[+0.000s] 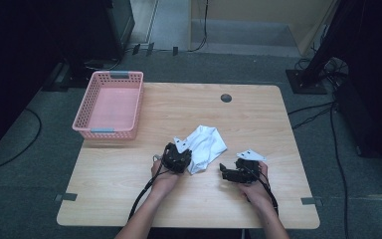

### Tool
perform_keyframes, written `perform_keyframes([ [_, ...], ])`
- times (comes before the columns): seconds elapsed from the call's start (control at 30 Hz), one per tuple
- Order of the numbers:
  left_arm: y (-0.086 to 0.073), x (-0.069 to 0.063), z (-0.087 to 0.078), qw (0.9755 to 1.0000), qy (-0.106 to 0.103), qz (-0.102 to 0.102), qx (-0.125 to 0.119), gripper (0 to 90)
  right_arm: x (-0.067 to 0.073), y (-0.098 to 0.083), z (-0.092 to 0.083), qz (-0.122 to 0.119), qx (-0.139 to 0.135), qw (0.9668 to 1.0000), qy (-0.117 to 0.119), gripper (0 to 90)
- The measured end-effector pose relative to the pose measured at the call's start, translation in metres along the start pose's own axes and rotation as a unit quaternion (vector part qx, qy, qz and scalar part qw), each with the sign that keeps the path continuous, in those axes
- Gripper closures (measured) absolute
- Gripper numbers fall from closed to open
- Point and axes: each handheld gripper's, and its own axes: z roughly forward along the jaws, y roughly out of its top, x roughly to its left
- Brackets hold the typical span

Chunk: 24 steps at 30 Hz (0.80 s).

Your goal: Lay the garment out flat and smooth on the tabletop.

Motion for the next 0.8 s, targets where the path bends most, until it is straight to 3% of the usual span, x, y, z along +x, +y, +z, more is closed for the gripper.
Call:
perform_keyframes([
  [0.2, -0.008, -0.003, -0.007, 0.9988, -0.043, 0.022, 0.006, 90.0, 0.0, 0.0, 0.0, 0.001, 0.0, 1.0, -0.003, 13.6],
  [0.4, -0.022, -0.001, -0.022, 0.9951, -0.087, 0.046, 0.015, 90.0, 0.001, 0.0, 0.0, 0.0, -0.001, 1.0, -0.005, 13.9],
  [0.53, -0.033, 0.006, -0.035, 0.9929, -0.1, 0.061, 0.016, 90.0, 0.001, 0.0, 0.0, -0.003, 0.0, 1.0, -0.006, 14.2],
  [0.67, -0.037, 0.016, -0.047, 0.9932, -0.108, 0.044, 0.009, 89.3, 0.003, 0.0, 0.0, -0.009, -0.004, 0.9999, -0.014, 14.7],
  [0.73, -0.031, 0.017, -0.051, 0.9938, -0.108, 0.027, -0.002, 79.6, 0.004, 0.0, 0.0, -0.008, -0.008, 0.9999, -0.012, 15.3],
  [0.8, -0.022, 0.01, -0.052, 0.9948, -0.094, 0.039, -0.008, 72.0, 0.006, 0.0, 0.0, -0.013, -0.01, 0.9998, -0.011, 15.4],
])
